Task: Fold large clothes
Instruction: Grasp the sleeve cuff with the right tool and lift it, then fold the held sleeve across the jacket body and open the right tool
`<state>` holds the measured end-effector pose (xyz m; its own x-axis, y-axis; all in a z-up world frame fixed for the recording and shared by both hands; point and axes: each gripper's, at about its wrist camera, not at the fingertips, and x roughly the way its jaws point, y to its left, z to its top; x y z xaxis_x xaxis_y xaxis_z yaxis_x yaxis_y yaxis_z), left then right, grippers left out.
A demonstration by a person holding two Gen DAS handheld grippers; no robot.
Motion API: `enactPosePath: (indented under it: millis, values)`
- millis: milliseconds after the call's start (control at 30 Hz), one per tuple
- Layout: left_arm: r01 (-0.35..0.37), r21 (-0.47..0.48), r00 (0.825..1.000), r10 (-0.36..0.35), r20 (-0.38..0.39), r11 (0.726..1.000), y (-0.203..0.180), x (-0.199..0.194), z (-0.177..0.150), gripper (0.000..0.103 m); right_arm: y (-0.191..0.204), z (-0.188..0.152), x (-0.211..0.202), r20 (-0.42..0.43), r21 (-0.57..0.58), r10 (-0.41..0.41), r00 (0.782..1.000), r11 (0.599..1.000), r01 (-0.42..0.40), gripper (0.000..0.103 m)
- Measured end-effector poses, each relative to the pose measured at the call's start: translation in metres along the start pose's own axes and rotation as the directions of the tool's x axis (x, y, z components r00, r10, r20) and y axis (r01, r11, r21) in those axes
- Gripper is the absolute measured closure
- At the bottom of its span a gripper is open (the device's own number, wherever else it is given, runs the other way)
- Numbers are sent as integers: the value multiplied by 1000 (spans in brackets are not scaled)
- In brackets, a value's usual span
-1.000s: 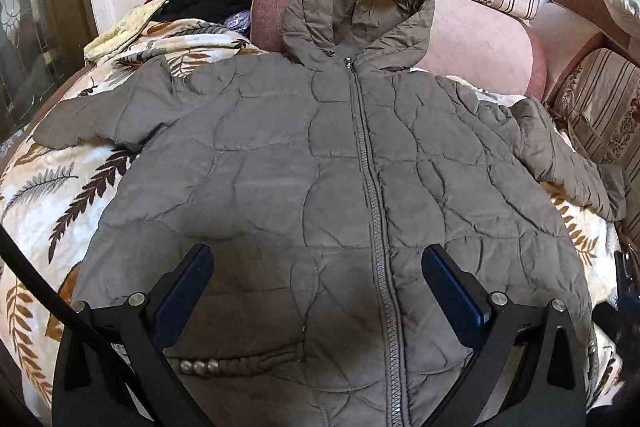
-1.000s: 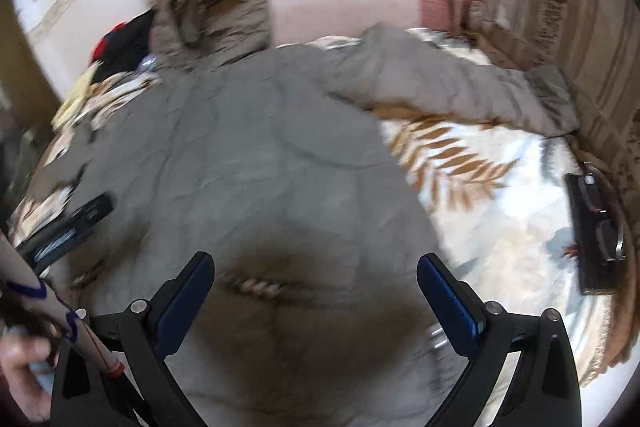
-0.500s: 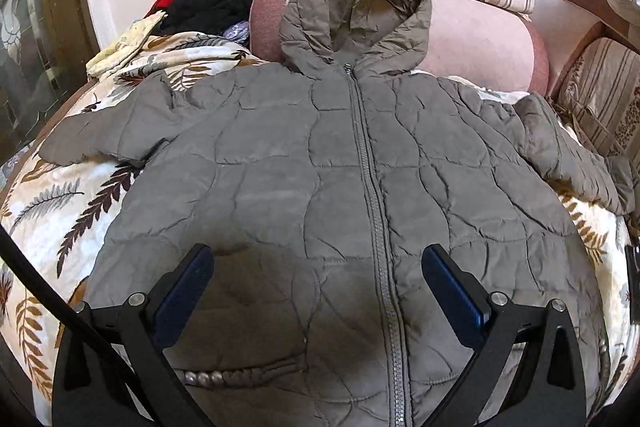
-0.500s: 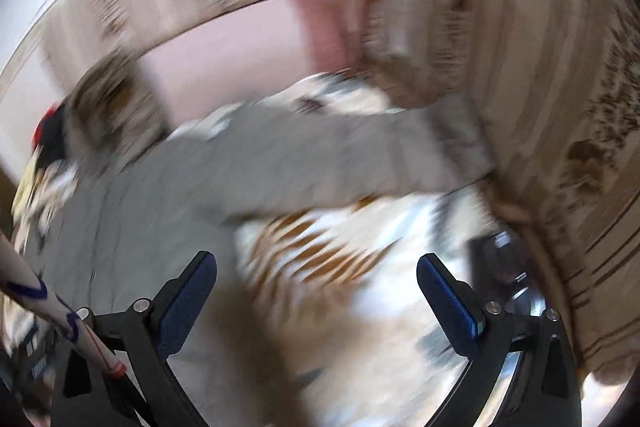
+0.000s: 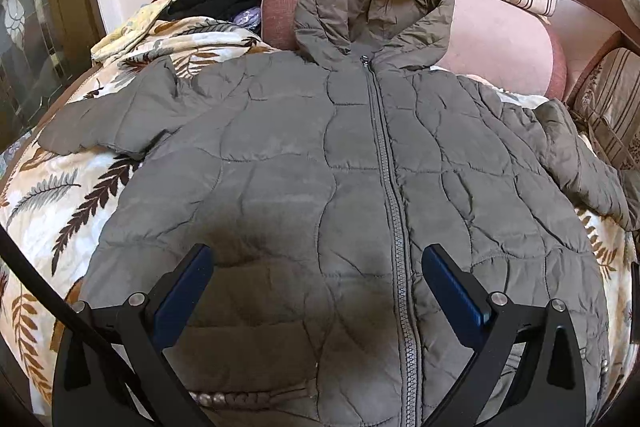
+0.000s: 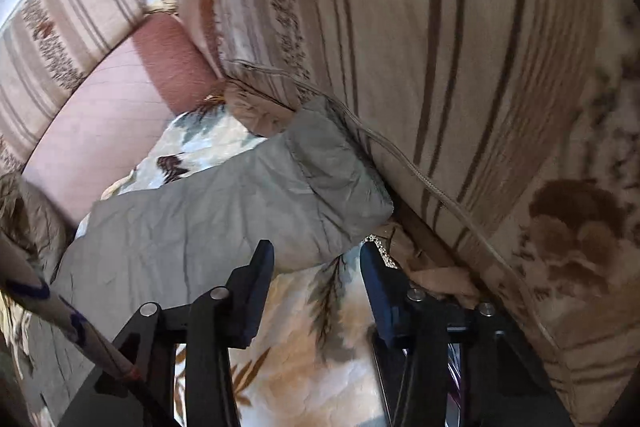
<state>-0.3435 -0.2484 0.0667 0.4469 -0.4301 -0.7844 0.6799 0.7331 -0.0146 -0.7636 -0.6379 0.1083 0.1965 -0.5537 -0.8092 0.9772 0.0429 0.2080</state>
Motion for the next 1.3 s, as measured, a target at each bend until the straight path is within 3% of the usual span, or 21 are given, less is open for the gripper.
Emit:
enactPosePath:
  millis: [400, 533, 567, 600, 667, 967, 1100, 1300]
  values:
    - [3, 27, 1000, -3, -17, 1000, -7, 11, 0, 0, -26, 5, 58, 0, 120, -74, 997, 990, 73, 52]
    - [-5, 33, 1000, 6, -25, 999, -8, 15, -1, 0, -27, 8, 75, 1, 104, -98, 995, 990, 97, 52]
    - [-7, 34, 1000, 8, -28, 999, -9, 16, -1, 0, -28, 9, 78, 4, 106, -84, 996, 991, 83, 54]
    - [-7, 35, 999, 8, -32, 999, -9, 17, -1, 0, -28, 9, 79, 8, 105, -78, 997, 991, 77, 68]
    - [-6, 37, 999, 8, -35, 999, -9, 17, -1, 0, -30, 10, 75, 23, 97, -87, 996, 992, 85, 82]
    - [-9, 34, 1000, 10, -19, 999, -6, 11, -1, 0, -2, 19, -11, 208, 37, 42, 977, 998, -50, 90]
    - [-10, 17, 1000, 10, -5, 1000, 0, 5, 0, 0, 42, 21, -61, 264, -53, 137, 955, 990, -128, 91]
    - [-7, -9, 1000, 7, 5, 1000, 9, -1, 3, 0, 135, -6, -132, 272, -221, 360, 892, 926, -307, 91]
